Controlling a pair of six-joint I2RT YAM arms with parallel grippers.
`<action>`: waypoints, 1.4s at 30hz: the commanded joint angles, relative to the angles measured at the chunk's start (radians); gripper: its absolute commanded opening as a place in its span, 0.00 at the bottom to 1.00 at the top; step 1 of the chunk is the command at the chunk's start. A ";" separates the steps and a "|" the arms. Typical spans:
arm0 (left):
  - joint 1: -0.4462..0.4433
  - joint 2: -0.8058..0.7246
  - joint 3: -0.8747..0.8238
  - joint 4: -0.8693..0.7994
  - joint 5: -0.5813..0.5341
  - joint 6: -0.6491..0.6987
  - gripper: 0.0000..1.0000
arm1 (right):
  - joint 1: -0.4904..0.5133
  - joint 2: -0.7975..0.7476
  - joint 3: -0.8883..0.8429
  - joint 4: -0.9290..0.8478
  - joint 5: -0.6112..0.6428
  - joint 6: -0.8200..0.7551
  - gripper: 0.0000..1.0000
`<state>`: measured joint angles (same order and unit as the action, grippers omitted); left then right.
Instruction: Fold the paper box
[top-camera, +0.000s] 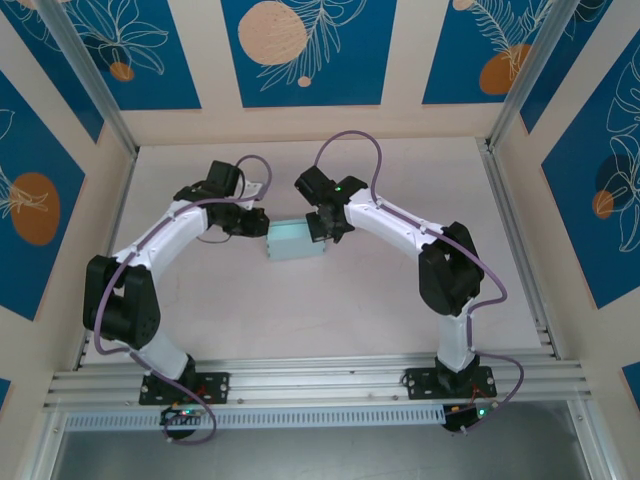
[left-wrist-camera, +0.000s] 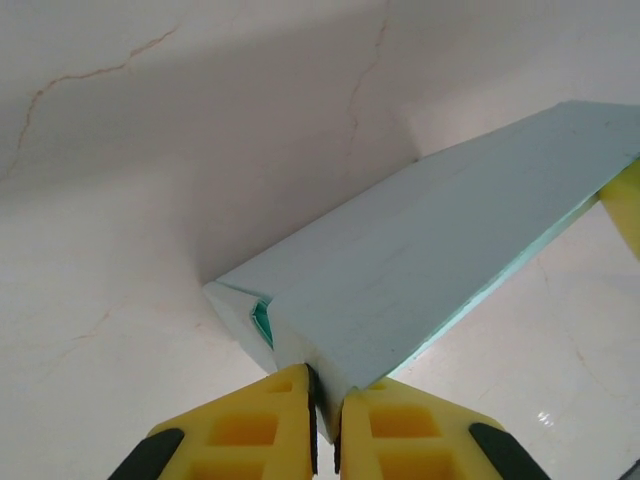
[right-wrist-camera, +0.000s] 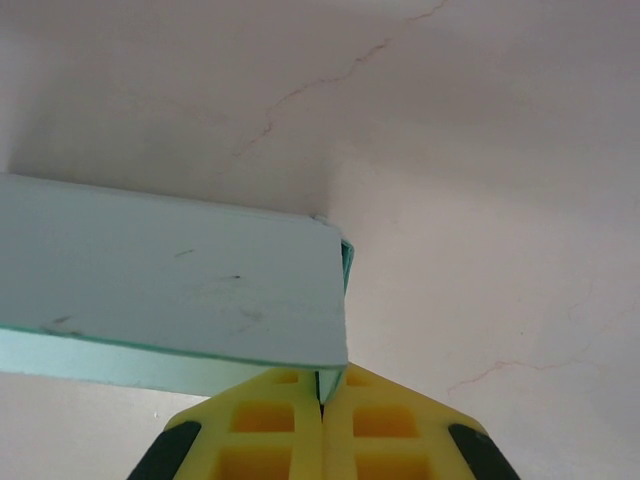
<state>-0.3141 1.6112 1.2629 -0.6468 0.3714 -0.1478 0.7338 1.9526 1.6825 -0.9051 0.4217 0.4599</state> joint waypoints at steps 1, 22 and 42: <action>0.014 -0.036 -0.020 0.083 0.158 -0.056 0.11 | 0.016 0.049 -0.003 -0.033 -0.042 -0.014 0.00; 0.022 -0.041 -0.082 -0.022 0.048 0.015 0.45 | 0.016 0.053 -0.002 -0.027 -0.048 -0.012 0.00; -0.003 -0.038 -0.059 -0.002 0.102 -0.003 0.09 | 0.016 0.066 -0.005 -0.017 -0.060 -0.018 0.00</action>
<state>-0.3046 1.5906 1.1877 -0.6659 0.3920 -0.1299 0.7403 1.9606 1.6890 -0.8909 0.4194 0.4515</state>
